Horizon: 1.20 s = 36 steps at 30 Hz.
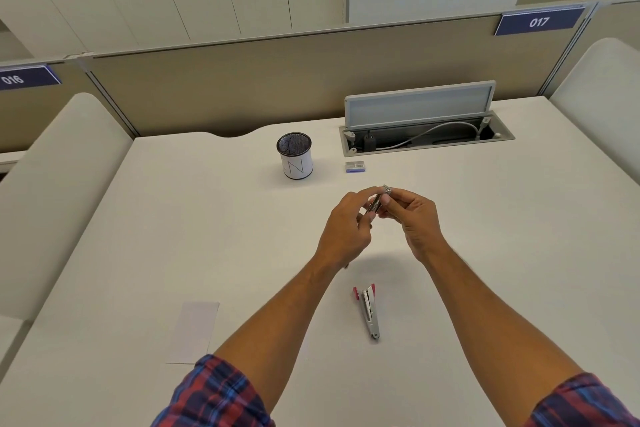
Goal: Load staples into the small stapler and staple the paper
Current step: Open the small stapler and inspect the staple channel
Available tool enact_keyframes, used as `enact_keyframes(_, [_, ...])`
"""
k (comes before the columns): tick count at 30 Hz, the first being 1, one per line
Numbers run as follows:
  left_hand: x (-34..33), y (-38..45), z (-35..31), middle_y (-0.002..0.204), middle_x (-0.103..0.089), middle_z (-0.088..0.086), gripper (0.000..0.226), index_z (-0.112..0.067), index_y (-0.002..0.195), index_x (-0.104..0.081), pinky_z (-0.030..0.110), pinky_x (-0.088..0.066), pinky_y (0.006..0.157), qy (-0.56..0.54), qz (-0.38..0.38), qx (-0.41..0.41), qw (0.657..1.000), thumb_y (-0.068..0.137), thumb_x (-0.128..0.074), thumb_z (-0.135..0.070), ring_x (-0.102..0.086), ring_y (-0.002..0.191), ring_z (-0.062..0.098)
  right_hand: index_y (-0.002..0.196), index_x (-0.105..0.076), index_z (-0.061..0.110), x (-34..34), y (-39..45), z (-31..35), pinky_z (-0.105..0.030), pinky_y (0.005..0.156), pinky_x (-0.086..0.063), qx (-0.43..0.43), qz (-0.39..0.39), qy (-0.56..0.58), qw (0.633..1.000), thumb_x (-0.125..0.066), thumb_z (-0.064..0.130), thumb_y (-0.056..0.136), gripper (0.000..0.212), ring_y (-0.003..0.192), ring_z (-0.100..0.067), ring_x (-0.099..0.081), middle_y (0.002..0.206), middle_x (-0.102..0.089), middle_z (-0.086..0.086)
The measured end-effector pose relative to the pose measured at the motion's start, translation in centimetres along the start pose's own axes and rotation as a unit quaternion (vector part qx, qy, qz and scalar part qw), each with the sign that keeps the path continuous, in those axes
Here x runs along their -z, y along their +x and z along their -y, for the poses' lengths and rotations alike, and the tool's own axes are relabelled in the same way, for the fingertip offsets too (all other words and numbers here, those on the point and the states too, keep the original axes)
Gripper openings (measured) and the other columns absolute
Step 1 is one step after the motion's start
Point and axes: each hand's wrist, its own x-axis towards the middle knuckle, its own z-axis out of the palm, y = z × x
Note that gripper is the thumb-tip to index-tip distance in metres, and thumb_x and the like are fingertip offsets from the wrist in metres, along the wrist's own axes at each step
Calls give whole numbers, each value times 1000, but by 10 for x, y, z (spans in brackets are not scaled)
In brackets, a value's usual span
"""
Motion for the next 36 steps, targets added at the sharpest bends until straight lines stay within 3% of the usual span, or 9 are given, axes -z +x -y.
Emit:
enact_keyframes(4, [-2, -1, 0, 118, -62, -6, 52, -32, 139, -56, 31, -62, 78, -18, -14, 4, 1000, 96, -58, -3, -65, 90, 8, 116, -77, 14, -1, 0, -2, -29, 77, -60, -1, -10, 14, 1000, -77, 30, 86, 34, 86, -26, -75, 100, -80, -13])
enact_keyframes(9, [-3, 0, -2, 123, -62, -2, 50, -29, 139, -57, 30, -62, 78, -38, -23, 25, 999, 97, -58, -1, -65, 92, 11, 118, -75, 9, -2, 2, -2, -29, 78, -60, -5, -14, 4, 1000, -77, 31, 84, 40, 86, -25, -75, 98, -80, -12])
enact_keyframes(16, [0, 0, -4, 113, -63, -3, 44, -35, 135, -57, 13, -54, 65, -48, 3, 59, 997, 99, -57, -9, -68, 84, 18, 116, -76, 6, 0, 1, -5, -34, 78, -61, -11, -31, -13, 999, -79, 29, 82, 42, 83, -28, -75, 96, -80, -14])
enact_keyframes(26, [5, 3, -2, 98, -59, -6, 43, -40, 125, -55, 35, -62, 78, -5, 48, 69, 996, 97, -59, -8, -65, 86, 21, 106, -78, 6, -3, -5, -12, -31, 72, -60, -19, -53, -2, 998, -78, 12, 88, 19, 70, -24, -71, 86, -80, -12])
enact_keyframes(33, [5, -3, 5, 97, -61, -1, 24, -37, 101, -51, 44, -63, 76, 22, 46, 81, 995, 97, -57, -14, -69, 83, 21, 103, -80, 13, -6, -8, -10, -33, 74, -61, -9, -39, -17, 999, -82, 17, 85, 19, 76, -26, -74, 92, -80, -14])
enact_keyframes(36, [2, -9, 4, 95, -62, 0, 27, -41, 103, -49, 39, -63, 67, 6, 6, 69, 998, 97, -57, -17, -70, 73, 18, 101, -81, 15, -4, -4, -5, -34, 75, -60, -11, -17, -17, 1000, -81, 20, 85, 17, 77, -27, -74, 91, -80, -14])
